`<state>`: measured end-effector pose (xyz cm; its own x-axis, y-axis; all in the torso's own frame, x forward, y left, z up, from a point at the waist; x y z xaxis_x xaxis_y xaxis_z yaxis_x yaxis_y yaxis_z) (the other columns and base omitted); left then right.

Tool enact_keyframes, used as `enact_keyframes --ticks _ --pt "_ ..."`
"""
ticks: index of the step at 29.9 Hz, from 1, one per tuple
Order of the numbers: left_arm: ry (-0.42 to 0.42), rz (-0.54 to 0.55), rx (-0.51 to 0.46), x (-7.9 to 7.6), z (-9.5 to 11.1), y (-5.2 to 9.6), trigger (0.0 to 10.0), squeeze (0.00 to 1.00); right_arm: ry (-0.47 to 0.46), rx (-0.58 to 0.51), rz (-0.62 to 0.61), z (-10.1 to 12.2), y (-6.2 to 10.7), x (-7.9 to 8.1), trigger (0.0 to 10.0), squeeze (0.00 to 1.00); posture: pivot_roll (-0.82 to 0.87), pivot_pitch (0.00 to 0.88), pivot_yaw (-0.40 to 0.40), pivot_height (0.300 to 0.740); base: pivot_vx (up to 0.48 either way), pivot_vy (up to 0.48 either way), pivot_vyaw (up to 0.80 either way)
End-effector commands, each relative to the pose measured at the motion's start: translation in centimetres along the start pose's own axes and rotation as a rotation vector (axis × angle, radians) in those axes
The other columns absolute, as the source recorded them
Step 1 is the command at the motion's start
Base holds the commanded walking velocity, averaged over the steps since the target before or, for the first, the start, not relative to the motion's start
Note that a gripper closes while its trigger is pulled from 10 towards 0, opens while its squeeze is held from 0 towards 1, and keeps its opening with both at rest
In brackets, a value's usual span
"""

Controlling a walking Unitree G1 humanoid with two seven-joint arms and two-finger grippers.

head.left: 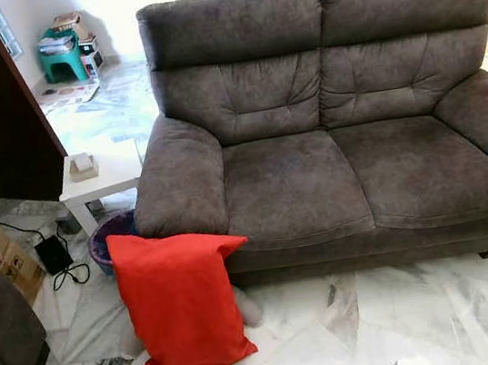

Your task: Move the pillow to the sofa from floor

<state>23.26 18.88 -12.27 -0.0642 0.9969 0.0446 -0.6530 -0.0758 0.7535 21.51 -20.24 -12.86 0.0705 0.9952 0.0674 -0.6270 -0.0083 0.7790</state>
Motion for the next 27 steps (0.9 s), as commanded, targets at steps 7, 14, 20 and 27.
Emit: enact_keyframes --ticks 7,14,20,27 --pt "-0.085 0.120 0.056 8.03 -2.04 1.49 10.0 0.00 -0.236 0.047 0.099 0.76 -0.86 4.05 10.0 0.00 0.12 0.000 0.010 0.740 0.000 0.000 0.00" --pt "-0.082 0.125 0.046 8.18 -1.68 1.43 10.0 0.00 -0.217 0.047 0.110 0.84 -0.87 4.18 10.0 0.00 0.13 0.000 0.003 0.740 0.181 0.000 0.00" --pt "-0.082 0.133 0.048 8.57 -1.85 1.58 10.0 0.00 -0.206 0.045 0.122 0.93 -0.87 4.37 10.0 0.00 0.14 0.000 0.002 0.740 0.264 0.000 0.62" --pt "-0.080 0.133 0.052 8.70 -2.05 1.66 10.0 0.00 -0.239 0.039 0.115 0.97 -0.89 4.44 10.0 0.00 0.13 0.000 0.008 0.740 0.287 0.000 0.23"
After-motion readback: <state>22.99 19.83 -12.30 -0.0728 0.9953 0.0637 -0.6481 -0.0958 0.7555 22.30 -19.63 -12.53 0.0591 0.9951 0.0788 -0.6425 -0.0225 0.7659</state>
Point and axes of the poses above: a point about 5 cm out from each wrist's last joint towards the gripper, its own y axis pointing back from the gripper into the wrist, its own z axis along the axis of the wrist's last joint, x = y × z, the point moved 6 cm from there along -y, pointing out of the wrist towards the gripper, and after that the axes turned 4 degrees about -y, right-handed, at the moved point
